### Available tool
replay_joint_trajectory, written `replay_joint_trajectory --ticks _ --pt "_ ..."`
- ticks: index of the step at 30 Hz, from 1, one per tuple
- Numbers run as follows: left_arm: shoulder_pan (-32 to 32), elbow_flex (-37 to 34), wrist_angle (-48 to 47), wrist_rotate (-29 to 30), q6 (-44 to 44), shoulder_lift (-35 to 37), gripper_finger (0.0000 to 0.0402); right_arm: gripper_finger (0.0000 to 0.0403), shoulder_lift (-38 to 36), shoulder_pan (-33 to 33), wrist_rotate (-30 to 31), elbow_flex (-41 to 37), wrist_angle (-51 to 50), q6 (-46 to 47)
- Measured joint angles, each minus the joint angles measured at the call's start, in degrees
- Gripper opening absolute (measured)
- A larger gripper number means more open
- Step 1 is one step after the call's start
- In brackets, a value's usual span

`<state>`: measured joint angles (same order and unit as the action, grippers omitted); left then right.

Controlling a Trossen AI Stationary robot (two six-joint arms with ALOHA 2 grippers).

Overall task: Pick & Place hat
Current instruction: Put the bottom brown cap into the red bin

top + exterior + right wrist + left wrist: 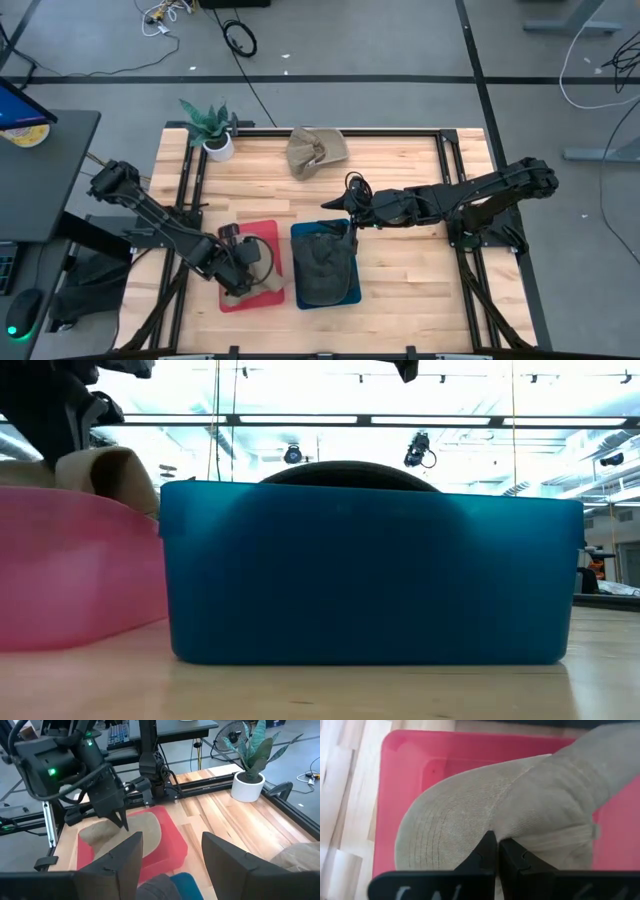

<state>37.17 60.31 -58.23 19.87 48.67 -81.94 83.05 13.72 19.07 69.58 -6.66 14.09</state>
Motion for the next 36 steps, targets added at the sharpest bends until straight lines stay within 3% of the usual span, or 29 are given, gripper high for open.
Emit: replay_joint_trajectory --ticks 5,16,25,31,36 --pt "-1.44 0.0 0.62 -0.64 -3.41 -3.35 0.0002 0.0206 0.02 0.0 -0.02 0.0 -0.04 0.21" --pt "-7.32 0.02 8.2 -9.51 -14.03 -11.53 0.0011 0.0206 0.04 0.0 -0.01 0.0 -0.25 0.21" --pt "-12.73 0.11 6.12 -9.06 -16.38 -15.46 0.0021 0.0206 0.07 0.0 0.0 0.0 -0.49 0.0" --pt "-12.79 0.03 6.87 -8.06 -15.67 -15.55 0.0026 0.0206 0.07 0.0 -0.02 0.0 -0.9 0.18" --pt "-12.52 0.0 7.31 -7.51 -14.39 -15.57 0.0052 0.0206 0.07 -0.02 -0.02 0.0 -0.94 0.19"
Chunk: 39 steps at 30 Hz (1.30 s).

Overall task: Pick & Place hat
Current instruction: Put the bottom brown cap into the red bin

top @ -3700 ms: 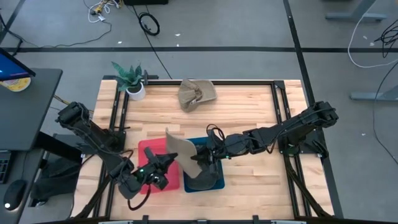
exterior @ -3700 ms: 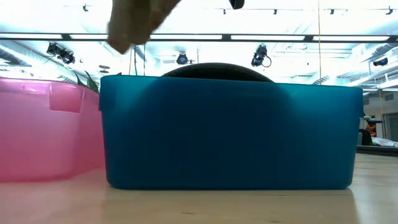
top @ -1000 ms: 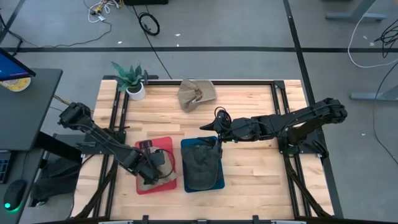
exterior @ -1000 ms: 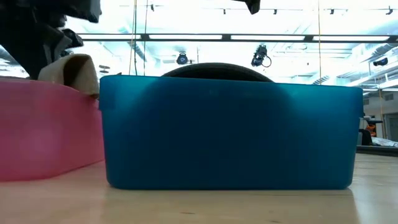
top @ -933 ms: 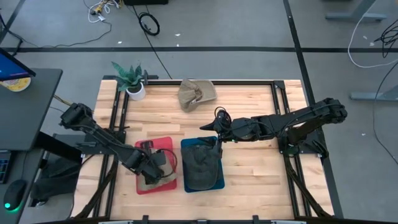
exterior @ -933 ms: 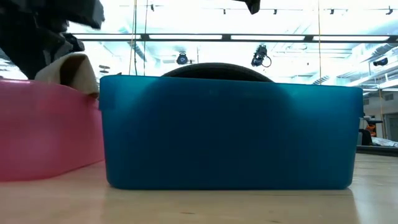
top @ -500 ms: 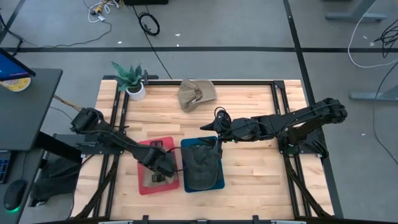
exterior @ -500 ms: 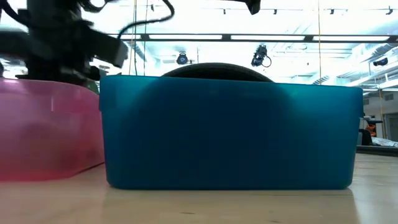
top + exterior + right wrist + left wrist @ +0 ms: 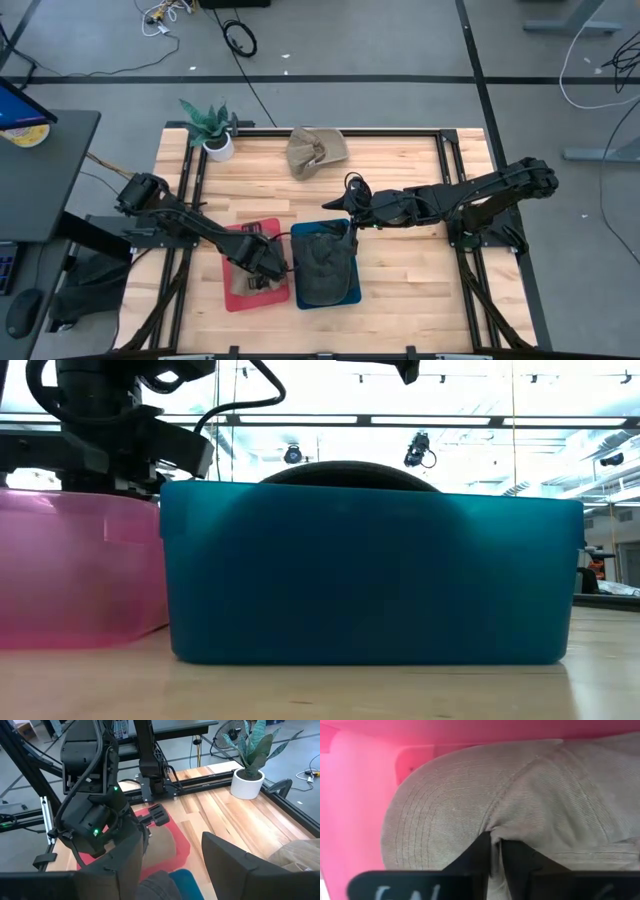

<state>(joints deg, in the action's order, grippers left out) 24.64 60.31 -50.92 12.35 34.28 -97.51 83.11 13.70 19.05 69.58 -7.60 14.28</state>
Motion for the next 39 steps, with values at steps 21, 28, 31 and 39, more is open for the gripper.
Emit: replay_joint_trajectory --ticks 21,28,31,39 --pt "1.62 0.0 0.42 -0.04 1.07 0.09 0.0203 0.0206 0.2 -0.06 5.94 0.07 -3.48 -1.93" --pt "1.61 1.87 -1.23 -2.54 1.07 0.12 0.0204 0.0206 0.2 -1.1 8.14 0.07 -6.94 -1.4" --pt "1.63 3.43 -3.18 -2.52 1.11 0.11 0.0204 0.0206 0.2 -1.51 8.15 0.07 -7.67 -1.73" --pt "1.62 6.59 -4.79 -2.11 1.18 0.11 0.0204 0.0206 0.22 -2.82 9.02 -0.15 -10.84 -1.73"
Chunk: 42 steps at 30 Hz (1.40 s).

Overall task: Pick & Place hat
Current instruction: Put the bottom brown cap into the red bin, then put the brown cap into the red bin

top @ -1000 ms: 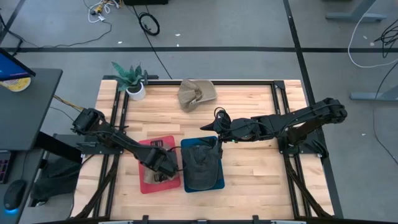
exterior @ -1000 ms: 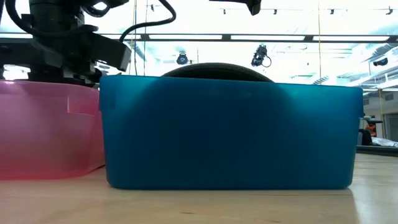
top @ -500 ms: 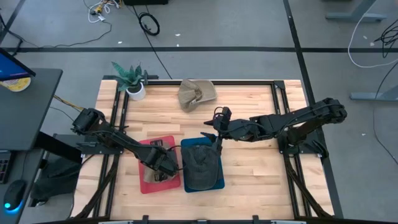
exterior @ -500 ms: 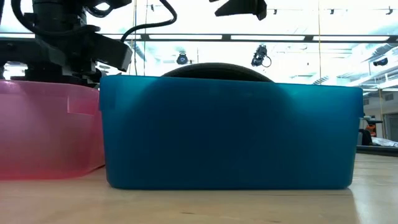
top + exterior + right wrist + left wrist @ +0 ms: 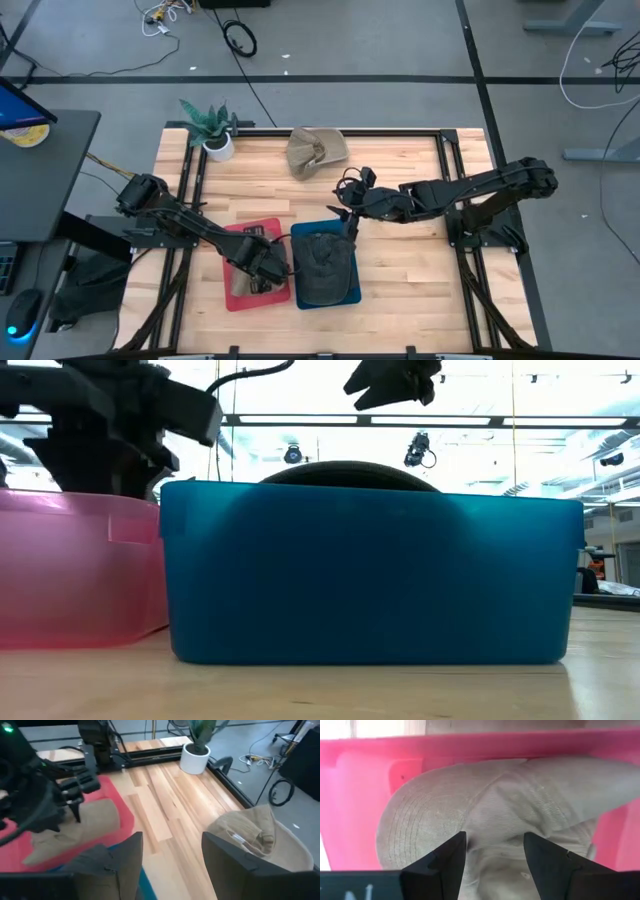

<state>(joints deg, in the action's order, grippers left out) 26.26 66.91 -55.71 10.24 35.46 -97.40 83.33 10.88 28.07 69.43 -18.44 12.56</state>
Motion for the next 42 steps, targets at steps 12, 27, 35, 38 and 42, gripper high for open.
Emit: replay_joint_trajectory --ticks 12,27,35,38,42 --pt "0.33 2.11 -0.9 0.34 -0.19 0.28 0.0202 0.0206 0.04 -5.54 0.02 -16.71 24.56 -10.42" --pt "0.33 2.14 -1.29 2.19 -0.63 0.55 0.0195 0.0206 0.06 -18.12 4.05 -30.43 34.09 -8.79" --pt "0.33 2.15 -1.16 3.08 -0.15 0.55 0.0195 0.0206 6.07 -24.3 -3.55 -25.62 26.81 -13.97" --pt "0.33 2.15 -1.1 3.08 -0.13 0.55 0.0195 0.0206 9.32 -25.73 -3.56 -22.46 26.9 -18.3" --pt "0.33 2.15 -1.12 3.06 0.2 0.55 0.0195 0.0206 13.83 -27.68 -3.58 -16.67 23.87 -21.68"
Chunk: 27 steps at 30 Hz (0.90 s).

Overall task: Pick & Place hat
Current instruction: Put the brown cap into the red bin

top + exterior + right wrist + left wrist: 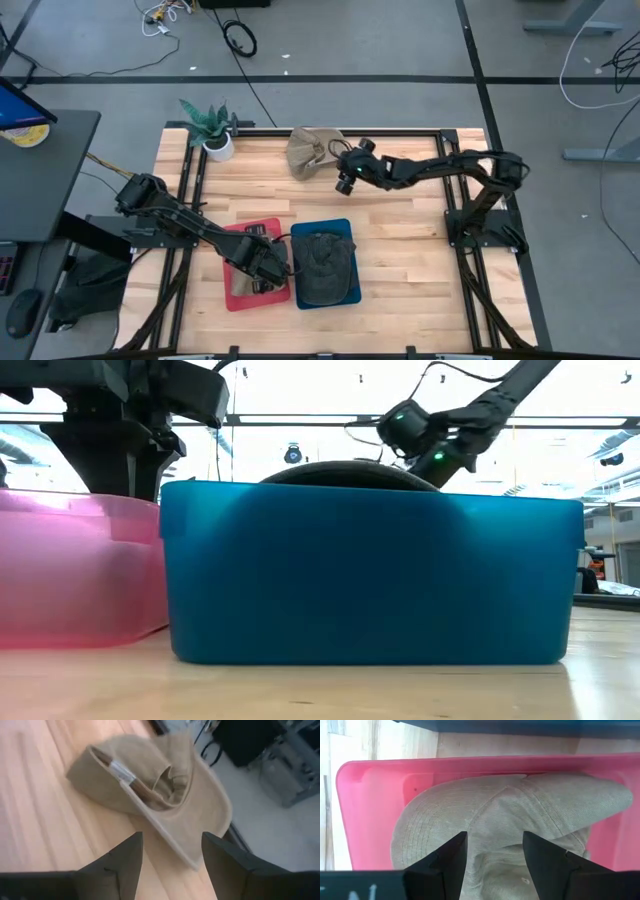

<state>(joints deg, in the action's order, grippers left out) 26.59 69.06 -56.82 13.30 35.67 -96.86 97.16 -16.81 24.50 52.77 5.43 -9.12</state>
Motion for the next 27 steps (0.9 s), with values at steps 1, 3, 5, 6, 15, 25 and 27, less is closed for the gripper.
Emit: replay_joint_trajectory --ticks 1,3,5,6,15,25,27 --pt "0.0 0.0 0.01 0.01 0.01 0.0 0.0195 0.0206 1.23 -0.51 -0.37 1.97 -2.65 0.01" --pt "0.0 0.0 0.01 0.0 0.1 0.0 0.0195 0.0206 3.98 -1.43 -1.25 6.25 -8.74 0.26" --pt "0.0 0.0 0.07 0.01 0.14 0.0 0.0195 0.0206 6.72 -2.18 -1.5 9.77 -13.93 0.7" --pt "0.0 0.0 0.14 0.0 0.36 0.0 0.0195 0.0206 8.14 -2.49 -1.43 11.3 -15.51 0.72" --pt "0.63 0.0 0.26 0.02 1.38 0.0 0.0195 0.0165 15.04 -5.0 -1.62 17.37 -19.68 4.2" --pt "1.02 0.0 0.09 1.87 0.89 0.0 0.0195 0.0008 11.2 -2.05 -0.94 17.54 -24.73 8.5" --pt "1.03 0.0 0.04 2.53 0.22 0.0 0.0195 0.0006 8.59 0.22 0.14 17.54 -25.18 8.92"
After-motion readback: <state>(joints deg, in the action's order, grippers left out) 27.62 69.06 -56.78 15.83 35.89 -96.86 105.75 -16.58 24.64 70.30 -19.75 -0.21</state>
